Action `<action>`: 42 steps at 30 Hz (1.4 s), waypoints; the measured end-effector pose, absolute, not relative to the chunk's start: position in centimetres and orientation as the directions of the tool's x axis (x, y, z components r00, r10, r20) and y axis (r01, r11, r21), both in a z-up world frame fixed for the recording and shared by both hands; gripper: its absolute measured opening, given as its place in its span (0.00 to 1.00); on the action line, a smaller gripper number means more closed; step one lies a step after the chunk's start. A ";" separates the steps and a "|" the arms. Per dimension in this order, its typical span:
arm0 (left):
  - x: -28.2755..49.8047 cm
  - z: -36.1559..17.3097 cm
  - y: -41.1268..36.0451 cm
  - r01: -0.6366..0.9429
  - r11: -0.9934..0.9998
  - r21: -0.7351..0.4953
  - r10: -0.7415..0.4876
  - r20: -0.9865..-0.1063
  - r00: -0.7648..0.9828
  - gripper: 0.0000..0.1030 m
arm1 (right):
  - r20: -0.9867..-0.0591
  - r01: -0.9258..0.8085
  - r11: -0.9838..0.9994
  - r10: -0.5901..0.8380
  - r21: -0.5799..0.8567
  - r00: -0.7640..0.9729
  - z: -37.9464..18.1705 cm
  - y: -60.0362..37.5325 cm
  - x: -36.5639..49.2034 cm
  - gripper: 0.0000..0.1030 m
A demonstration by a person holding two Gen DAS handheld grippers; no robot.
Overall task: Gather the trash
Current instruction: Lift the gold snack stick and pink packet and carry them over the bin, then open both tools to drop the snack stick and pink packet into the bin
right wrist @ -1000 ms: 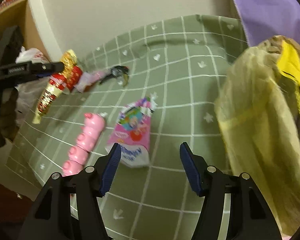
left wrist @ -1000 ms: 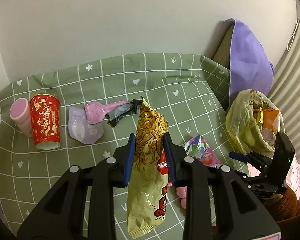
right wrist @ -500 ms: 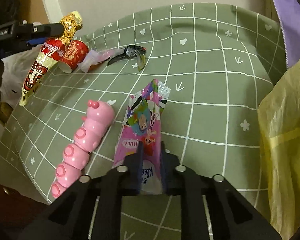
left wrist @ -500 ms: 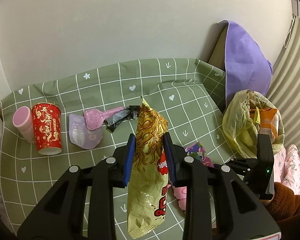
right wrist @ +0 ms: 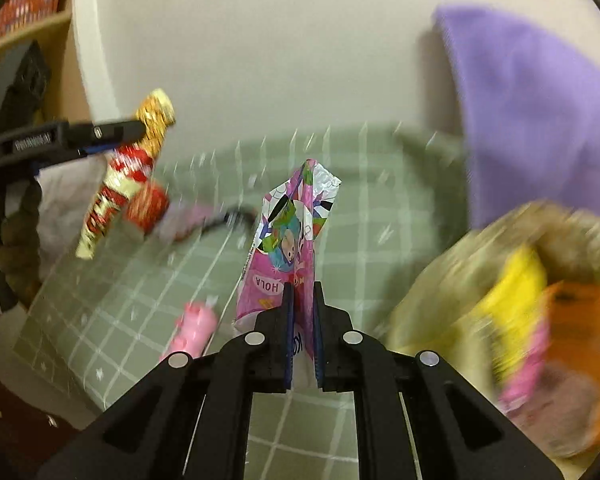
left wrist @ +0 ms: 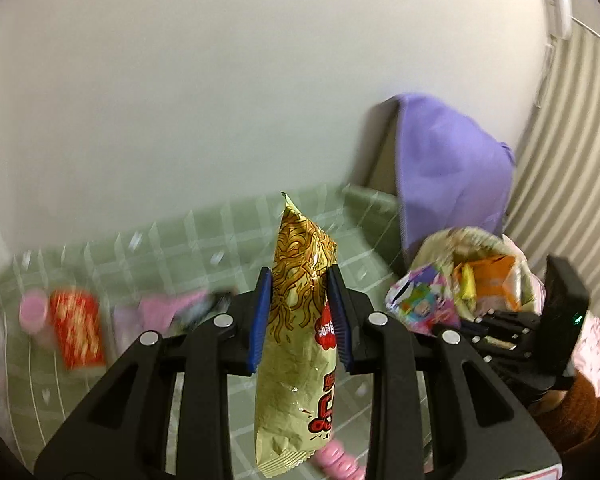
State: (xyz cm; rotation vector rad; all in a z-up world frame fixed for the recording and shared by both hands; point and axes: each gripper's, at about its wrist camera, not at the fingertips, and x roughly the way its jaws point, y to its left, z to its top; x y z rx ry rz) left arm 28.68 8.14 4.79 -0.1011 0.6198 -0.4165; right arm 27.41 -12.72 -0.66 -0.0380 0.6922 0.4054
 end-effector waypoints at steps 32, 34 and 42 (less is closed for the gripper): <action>35.0 -2.5 -20.9 0.782 0.597 -0.180 -0.703 -0.588 0.401 0.23 | -0.677 0.150 0.988 -0.125 -0.021 0.725 2.8 -30.1 23.0 0.09; 35.5 -3.2 -20.4 0.775 0.608 -0.173 -0.677 -0.622 0.393 0.21 | -0.710 0.110 0.994 -0.092 -0.021 0.698 1.4 -29.4 24.6 0.09; 36.3 -2.6 -18.7 0.754 0.592 -0.285 -0.723 -0.601 0.341 0.21 | -0.773 0.058 0.995 -0.096 -0.077 0.627 -1.9 -27.8 28.5 0.09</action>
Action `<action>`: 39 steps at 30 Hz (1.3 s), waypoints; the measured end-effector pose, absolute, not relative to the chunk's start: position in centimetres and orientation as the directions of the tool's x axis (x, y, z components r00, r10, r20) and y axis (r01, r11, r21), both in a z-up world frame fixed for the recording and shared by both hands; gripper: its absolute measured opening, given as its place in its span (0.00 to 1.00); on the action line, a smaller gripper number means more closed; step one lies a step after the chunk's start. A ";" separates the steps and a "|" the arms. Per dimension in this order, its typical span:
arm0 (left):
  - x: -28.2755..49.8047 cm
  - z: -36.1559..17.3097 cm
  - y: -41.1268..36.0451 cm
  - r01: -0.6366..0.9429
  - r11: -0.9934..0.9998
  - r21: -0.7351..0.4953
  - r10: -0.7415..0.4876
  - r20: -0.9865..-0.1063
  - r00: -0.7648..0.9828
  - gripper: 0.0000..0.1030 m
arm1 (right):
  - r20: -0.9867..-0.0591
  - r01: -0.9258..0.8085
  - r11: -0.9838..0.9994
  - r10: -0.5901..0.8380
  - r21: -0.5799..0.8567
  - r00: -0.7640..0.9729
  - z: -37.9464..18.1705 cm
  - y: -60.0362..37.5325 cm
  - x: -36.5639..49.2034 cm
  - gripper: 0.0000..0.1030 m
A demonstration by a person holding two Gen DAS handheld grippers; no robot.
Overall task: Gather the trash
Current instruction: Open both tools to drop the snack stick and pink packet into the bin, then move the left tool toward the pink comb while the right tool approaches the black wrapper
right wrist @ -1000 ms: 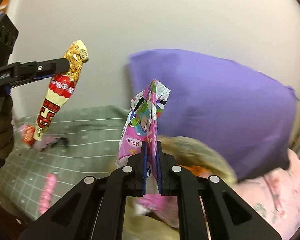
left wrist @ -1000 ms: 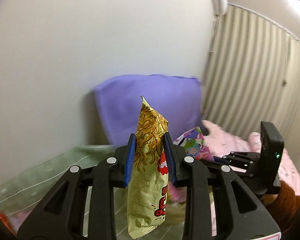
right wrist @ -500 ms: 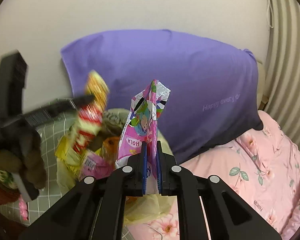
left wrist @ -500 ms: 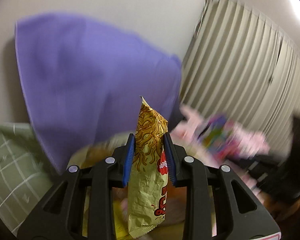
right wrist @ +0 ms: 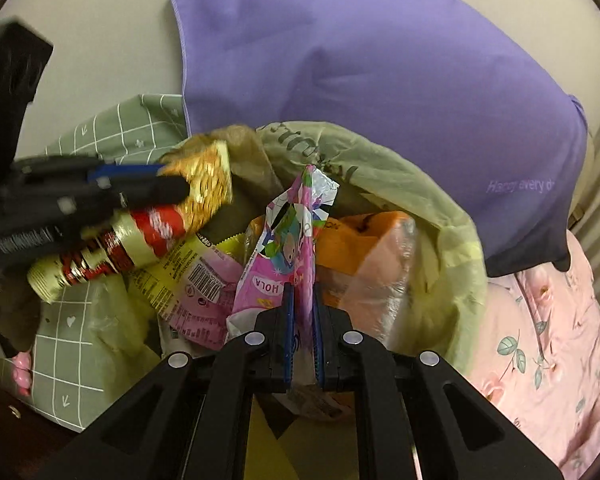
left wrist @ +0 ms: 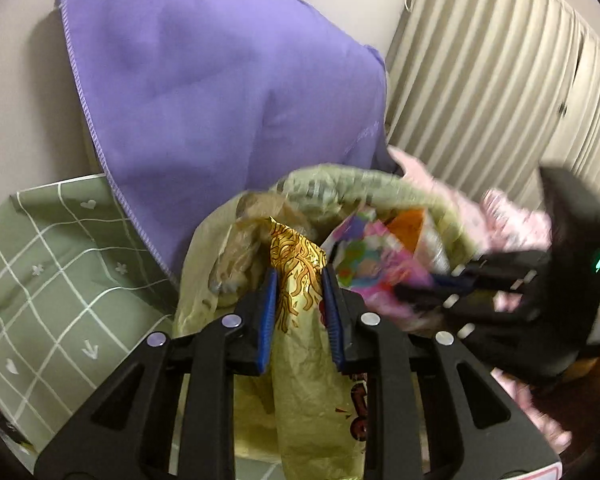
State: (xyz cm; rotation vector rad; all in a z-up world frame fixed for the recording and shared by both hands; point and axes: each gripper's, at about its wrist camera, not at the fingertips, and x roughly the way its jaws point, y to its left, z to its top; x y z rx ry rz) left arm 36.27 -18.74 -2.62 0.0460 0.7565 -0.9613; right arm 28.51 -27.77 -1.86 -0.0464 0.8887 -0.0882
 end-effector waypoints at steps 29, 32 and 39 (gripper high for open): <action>34.4 1.8 -8.3 0.541 0.805 -0.243 -0.584 -0.486 0.650 0.57 | -0.560 0.066 0.997 -0.032 0.040 0.828 3.5 -26.1 24.2 0.39; 34.0 0.6 -4.2 0.443 0.873 -0.203 -0.481 -0.512 0.712 0.57 | -0.540 -0.024 0.997 0.057 0.067 0.840 4.0 -24.2 25.1 0.39; 32.8 -2.8 8.6 0.109 0.986 -0.129 -0.164 -0.567 0.807 0.57 | -0.541 -0.214 0.975 0.213 0.064 0.813 3.5 -19.1 27.9 0.39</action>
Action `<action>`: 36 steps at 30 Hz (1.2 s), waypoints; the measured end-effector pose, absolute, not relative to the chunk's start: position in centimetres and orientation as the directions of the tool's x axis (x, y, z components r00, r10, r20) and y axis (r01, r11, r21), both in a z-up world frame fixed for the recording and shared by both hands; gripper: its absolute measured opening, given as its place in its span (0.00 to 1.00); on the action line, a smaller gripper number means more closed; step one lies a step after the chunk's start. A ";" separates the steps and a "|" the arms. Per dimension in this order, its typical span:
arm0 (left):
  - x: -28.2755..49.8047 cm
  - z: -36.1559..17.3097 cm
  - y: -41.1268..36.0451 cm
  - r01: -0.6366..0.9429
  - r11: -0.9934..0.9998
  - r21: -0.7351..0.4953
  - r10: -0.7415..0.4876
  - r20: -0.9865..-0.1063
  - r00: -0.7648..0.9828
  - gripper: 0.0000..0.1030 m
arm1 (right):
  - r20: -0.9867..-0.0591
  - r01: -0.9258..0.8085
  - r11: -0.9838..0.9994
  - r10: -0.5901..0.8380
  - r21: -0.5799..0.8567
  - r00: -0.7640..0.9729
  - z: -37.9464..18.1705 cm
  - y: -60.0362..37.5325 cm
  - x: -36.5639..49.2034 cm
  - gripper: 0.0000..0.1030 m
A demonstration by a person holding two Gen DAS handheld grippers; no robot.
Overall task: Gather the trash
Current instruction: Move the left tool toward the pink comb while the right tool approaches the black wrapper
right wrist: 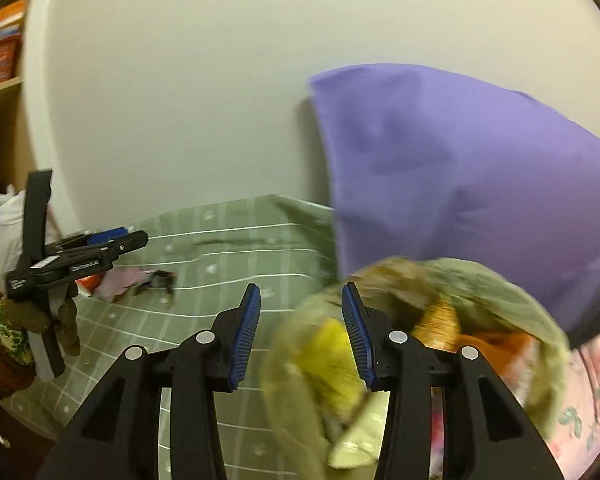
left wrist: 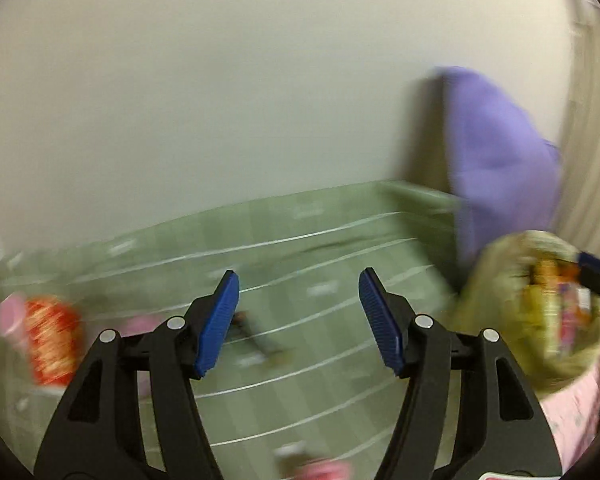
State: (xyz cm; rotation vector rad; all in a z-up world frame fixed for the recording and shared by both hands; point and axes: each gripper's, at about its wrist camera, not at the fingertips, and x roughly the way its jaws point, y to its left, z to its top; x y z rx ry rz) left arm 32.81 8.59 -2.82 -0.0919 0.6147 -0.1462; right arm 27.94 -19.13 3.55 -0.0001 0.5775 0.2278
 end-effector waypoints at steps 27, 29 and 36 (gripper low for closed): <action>30.7 -12.3 20.6 -0.266 0.931 -0.251 -0.050 -0.808 0.587 0.06 | -0.710 -0.567 0.795 0.526 0.215 0.469 -6.9 -0.9 39.9 0.48; 29.1 -11.8 21.0 -0.264 0.931 -0.254 -0.060 -0.818 0.572 0.06 | -0.710 -0.582 0.786 0.530 0.206 0.464 -7.2 0.7 41.0 0.48; 24.9 -9.5 21.9 -0.207 0.956 -0.208 -0.060 -0.829 0.557 0.21 | -0.754 -0.615 0.774 0.493 0.151 0.435 -9.8 5.8 46.3 0.48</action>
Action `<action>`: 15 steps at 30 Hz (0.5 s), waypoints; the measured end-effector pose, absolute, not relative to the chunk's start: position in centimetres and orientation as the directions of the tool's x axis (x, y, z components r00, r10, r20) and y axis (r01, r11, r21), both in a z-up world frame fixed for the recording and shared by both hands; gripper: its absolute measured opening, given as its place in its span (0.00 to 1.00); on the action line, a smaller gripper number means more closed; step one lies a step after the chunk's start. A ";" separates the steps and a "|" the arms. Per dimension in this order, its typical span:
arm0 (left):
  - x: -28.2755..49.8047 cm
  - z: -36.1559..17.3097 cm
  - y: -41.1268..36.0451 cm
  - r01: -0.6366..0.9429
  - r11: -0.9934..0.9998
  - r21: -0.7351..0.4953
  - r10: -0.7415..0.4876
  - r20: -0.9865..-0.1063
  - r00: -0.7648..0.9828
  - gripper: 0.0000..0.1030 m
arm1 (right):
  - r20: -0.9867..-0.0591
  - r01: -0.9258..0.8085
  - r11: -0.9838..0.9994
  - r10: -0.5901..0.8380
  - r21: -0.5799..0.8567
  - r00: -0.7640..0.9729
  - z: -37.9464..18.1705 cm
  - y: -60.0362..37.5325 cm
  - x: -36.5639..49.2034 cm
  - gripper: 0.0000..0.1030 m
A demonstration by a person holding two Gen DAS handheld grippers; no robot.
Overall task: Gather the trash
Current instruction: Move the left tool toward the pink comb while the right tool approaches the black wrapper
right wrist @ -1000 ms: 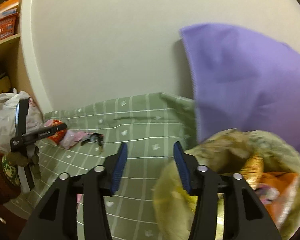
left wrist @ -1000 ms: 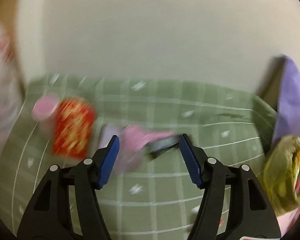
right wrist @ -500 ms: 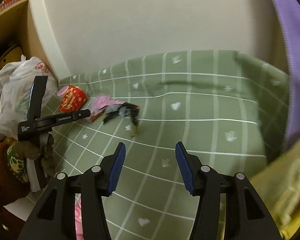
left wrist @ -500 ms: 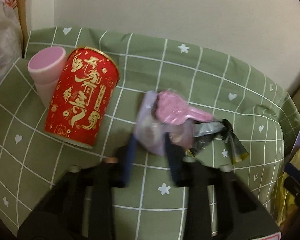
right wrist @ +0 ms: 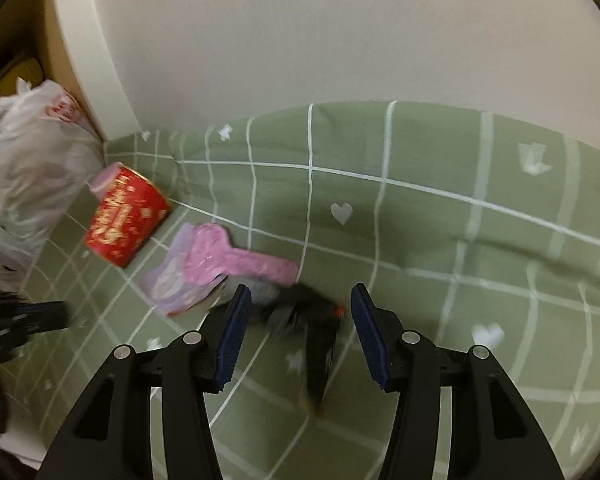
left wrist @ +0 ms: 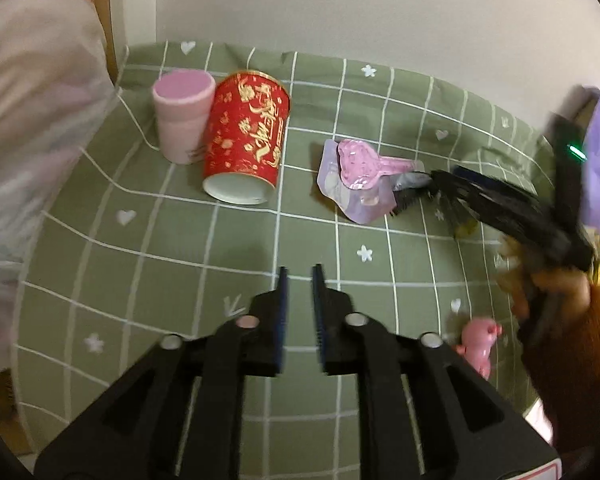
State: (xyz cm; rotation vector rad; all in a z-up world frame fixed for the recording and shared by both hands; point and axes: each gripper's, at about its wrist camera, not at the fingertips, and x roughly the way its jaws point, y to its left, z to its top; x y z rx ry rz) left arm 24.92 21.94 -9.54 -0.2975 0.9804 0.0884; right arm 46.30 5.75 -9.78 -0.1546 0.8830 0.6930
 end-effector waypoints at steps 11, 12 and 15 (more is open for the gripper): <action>23.9 -8.9 21.9 -0.165 0.954 -0.249 -0.105 -0.796 0.596 0.42 | -0.793 -0.656 0.731 0.508 0.190 0.337 -11.0 4.9 41.9 0.36; 24.2 -9.1 21.8 -0.165 0.952 -0.258 -0.112 -0.795 0.596 0.43 | -0.794 -0.648 0.739 0.501 0.184 0.345 -10.9 4.5 41.6 0.36; 25.9 -9.6 21.3 -0.151 0.937 -0.315 -0.164 -0.779 0.605 0.47 | -0.793 -0.598 0.780 0.479 0.186 0.378 -10.7 2.4 40.4 0.35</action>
